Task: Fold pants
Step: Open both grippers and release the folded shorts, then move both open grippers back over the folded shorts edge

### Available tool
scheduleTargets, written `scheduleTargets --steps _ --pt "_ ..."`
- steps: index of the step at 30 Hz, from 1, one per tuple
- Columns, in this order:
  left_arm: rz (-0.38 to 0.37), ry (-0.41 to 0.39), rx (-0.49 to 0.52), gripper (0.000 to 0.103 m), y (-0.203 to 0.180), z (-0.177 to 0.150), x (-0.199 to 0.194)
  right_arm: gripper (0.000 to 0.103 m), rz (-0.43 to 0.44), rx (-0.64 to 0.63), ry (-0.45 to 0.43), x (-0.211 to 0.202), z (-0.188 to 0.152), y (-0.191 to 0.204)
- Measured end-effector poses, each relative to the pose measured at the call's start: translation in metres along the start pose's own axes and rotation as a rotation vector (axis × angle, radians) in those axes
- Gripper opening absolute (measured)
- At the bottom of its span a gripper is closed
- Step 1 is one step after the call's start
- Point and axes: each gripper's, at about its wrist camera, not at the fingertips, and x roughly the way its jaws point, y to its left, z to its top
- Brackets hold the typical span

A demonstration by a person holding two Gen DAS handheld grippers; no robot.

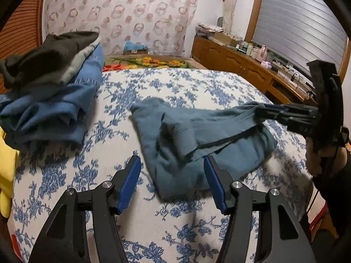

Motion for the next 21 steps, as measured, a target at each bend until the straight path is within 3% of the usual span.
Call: scheduleTargets --steps 2,5,14,21 --pt "-0.001 0.004 0.004 0.061 0.001 -0.002 -0.001 0.036 -0.006 0.004 -0.008 -0.005 -0.002 -0.003" --pt "0.006 0.004 0.003 0.061 0.004 -0.003 -0.002 0.042 -0.001 -0.001 0.003 -0.011 -0.009 -0.007" --pt "0.062 0.047 0.001 0.061 0.015 -0.005 0.008 0.044 0.018 -0.04 0.073 -0.008 -0.025 -0.012" --pt "0.057 0.084 0.034 0.061 0.015 0.005 0.023 0.044 0.004 -0.105 0.134 0.015 -0.017 -0.004"
